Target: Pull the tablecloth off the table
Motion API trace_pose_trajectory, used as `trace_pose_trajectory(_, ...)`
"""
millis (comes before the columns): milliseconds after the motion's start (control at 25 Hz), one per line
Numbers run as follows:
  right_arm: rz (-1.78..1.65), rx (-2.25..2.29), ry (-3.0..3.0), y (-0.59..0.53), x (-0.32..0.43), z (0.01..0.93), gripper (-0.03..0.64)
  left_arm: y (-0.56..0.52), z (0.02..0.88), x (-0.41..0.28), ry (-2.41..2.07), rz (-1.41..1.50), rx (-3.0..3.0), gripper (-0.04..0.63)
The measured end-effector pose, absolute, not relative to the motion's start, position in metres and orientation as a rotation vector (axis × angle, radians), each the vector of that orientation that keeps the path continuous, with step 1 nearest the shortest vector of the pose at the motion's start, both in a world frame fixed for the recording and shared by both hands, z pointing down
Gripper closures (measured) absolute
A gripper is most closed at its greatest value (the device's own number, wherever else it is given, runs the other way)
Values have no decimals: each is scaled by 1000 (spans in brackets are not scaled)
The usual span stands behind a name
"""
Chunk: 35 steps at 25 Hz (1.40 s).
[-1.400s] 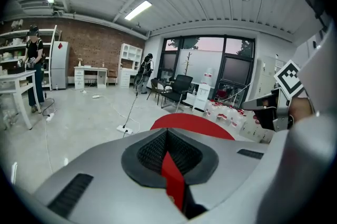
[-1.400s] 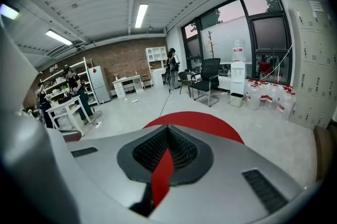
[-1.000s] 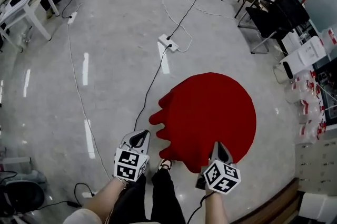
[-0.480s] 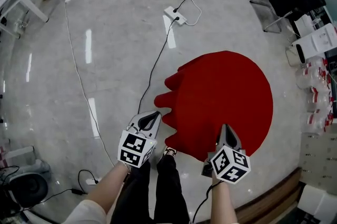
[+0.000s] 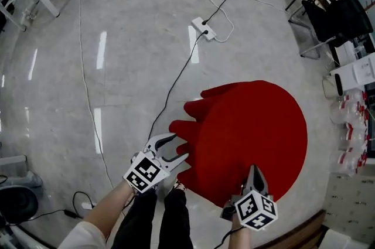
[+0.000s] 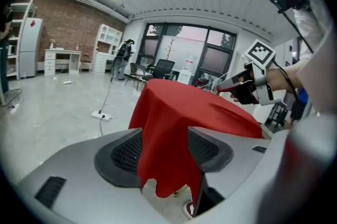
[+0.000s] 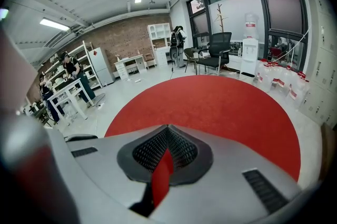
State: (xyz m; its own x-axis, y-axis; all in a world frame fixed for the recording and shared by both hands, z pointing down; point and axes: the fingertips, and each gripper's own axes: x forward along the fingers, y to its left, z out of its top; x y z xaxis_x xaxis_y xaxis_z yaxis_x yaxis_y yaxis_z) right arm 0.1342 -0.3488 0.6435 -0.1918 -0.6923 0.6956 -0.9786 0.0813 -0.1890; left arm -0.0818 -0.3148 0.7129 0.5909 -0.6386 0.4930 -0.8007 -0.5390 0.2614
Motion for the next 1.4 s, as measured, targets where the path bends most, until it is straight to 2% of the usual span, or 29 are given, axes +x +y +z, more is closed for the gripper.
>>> trace_pose_trajectory(120,896,1637,-1940,-352,133,644,592,-318,725,-74,-1016,548,2441,278)
trace_pose_trajectory(320,909,1638,-1945,-355,136,646,592,-335,740,-68,-950,652,2531,241)
trace_pose_trajectory(960,961,1612,-2002,-355,137,654,592,-370,756,-32,-670,646,2679,233)
trace_pose_trajectory(1080,973,1612,-2007,-355,137,656,592,-369,755,-27,-645,666,2715,308)
trace_pose_trajectory(1200,981,1614,-2009,-356,137,655,592,-371,752,-24,-644,663,2722,339)
trace_pose_trajectory(1400,989,1611,-2017,-355,135,651,592,-370,748,-25,-672,638,2684,437)
